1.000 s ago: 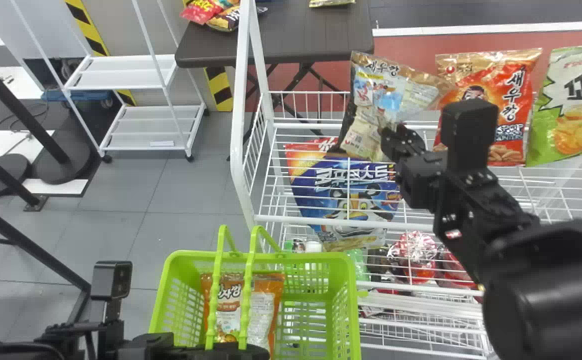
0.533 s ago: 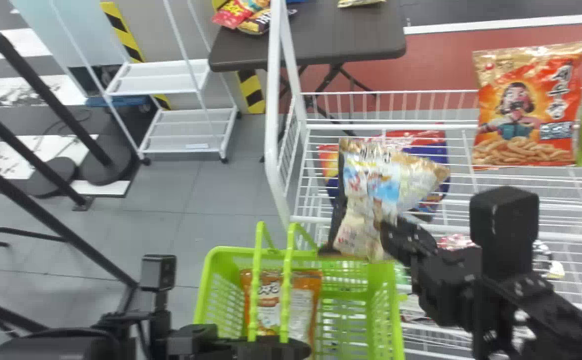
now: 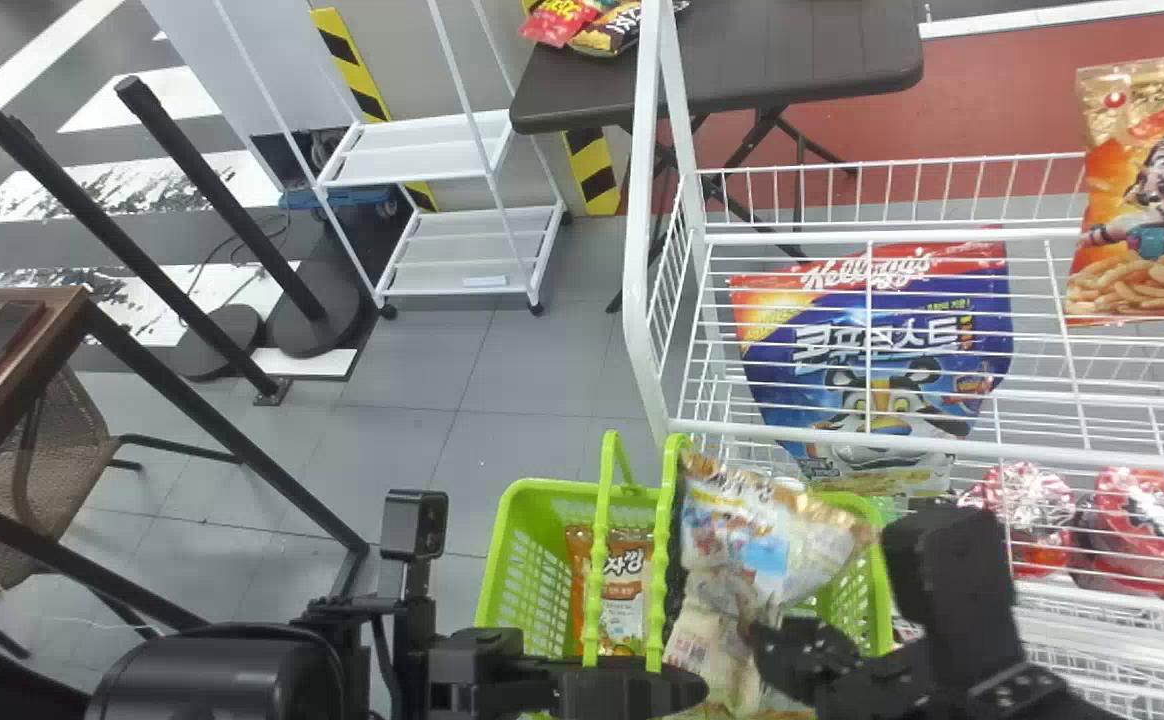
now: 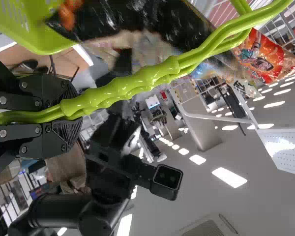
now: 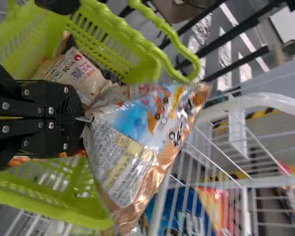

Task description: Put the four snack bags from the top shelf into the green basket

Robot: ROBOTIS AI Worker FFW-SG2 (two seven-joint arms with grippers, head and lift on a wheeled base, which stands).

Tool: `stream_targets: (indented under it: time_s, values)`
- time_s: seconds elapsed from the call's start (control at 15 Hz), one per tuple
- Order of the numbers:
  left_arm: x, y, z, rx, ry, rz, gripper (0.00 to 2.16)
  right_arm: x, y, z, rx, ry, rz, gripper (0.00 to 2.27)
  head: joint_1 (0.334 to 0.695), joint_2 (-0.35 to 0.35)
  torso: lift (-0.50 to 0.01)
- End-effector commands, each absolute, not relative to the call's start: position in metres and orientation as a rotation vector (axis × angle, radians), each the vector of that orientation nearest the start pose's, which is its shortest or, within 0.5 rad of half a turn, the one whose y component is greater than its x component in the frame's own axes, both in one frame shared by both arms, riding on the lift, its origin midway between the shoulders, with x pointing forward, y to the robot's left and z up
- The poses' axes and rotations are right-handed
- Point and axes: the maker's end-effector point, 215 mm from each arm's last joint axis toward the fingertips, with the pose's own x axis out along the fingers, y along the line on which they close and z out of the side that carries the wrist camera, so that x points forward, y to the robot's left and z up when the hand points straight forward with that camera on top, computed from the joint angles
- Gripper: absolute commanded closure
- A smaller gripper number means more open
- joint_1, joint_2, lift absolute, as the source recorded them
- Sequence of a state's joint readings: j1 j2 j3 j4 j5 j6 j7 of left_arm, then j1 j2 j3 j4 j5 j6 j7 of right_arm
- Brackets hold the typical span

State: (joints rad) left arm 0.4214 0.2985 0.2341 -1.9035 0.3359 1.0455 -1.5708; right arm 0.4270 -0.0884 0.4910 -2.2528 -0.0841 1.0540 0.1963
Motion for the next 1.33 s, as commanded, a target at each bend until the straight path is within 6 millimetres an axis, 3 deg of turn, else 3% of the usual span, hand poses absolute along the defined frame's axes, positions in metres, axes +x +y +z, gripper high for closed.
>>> stream_targets:
  time_s: [0.0,0.07,0.13,0.2,0.33,0.47,0.53,0.6,0.67,0.73,0.93,1.0,1.13,1.27]
  values:
    - [0.233,0.16,-0.404,-0.859,0.795,-1.299,2.15,0.269,0.063,-0.487,0.046,0.894,0.761,1.99,0.695,0.35,0.0]
    - [0.233,0.161,-0.404,-0.86,0.795,-1.296,2.15,0.269,0.06,-0.49,0.036,0.9,0.755,1.16,0.695,0.35,0.0]
    - [0.233,0.162,-0.405,-0.863,0.797,-1.295,2.15,0.271,0.056,-0.49,0.035,0.898,0.749,0.15,0.695,0.35,0.0]
    - [0.233,0.162,-0.406,-0.863,0.799,-1.293,2.15,0.273,0.051,-0.486,0.041,0.894,0.739,0.0,0.695,0.35,0.0]
    - [0.233,0.161,-0.406,-0.864,0.798,-1.293,2.15,0.284,0.038,-0.472,0.065,0.861,0.713,0.03,0.695,0.35,0.0]
    - [0.233,0.161,-0.406,-0.863,0.794,-1.294,2.15,0.315,0.001,-0.447,0.086,0.792,0.639,0.06,0.695,0.35,0.0]
    - [0.233,0.161,-0.406,-0.863,0.794,-1.294,2.15,0.341,-0.02,-0.432,0.109,0.731,0.591,0.06,0.695,0.35,0.0]
    - [0.233,0.16,-0.406,-0.864,0.795,-1.295,2.15,0.381,-0.054,-0.406,0.134,0.627,0.52,0.06,0.695,0.35,0.0]
    - [0.233,0.16,-0.406,-0.865,0.796,-1.295,2.15,0.414,-0.09,-0.395,0.115,0.579,0.442,0.06,0.695,0.35,0.0]
    - [0.233,0.16,-0.406,-0.866,0.797,-1.294,2.15,0.439,-0.12,-0.39,0.093,0.558,0.379,0.06,0.695,0.241,0.0]
    - [0.233,0.16,-0.406,-0.865,0.796,-1.295,2.15,0.505,-0.191,-0.389,0.072,0.522,0.235,0.06,0.695,0.078,0.0]
    - [0.233,0.16,-0.406,-0.866,0.795,-1.295,2.15,0.527,-0.205,-0.388,0.066,0.498,0.206,0.06,0.695,0.003,0.0]
    - [0.232,0.16,-0.406,-0.867,0.796,-1.293,2.15,0.569,-0.23,-0.387,0.045,0.452,0.155,0.06,0.695,-0.052,0.0]
    - [0.231,0.16,-0.406,-0.87,0.796,-1.291,2.15,0.598,-0.241,-0.389,0.048,0.43,0.136,0.06,0.695,-0.085,0.0]
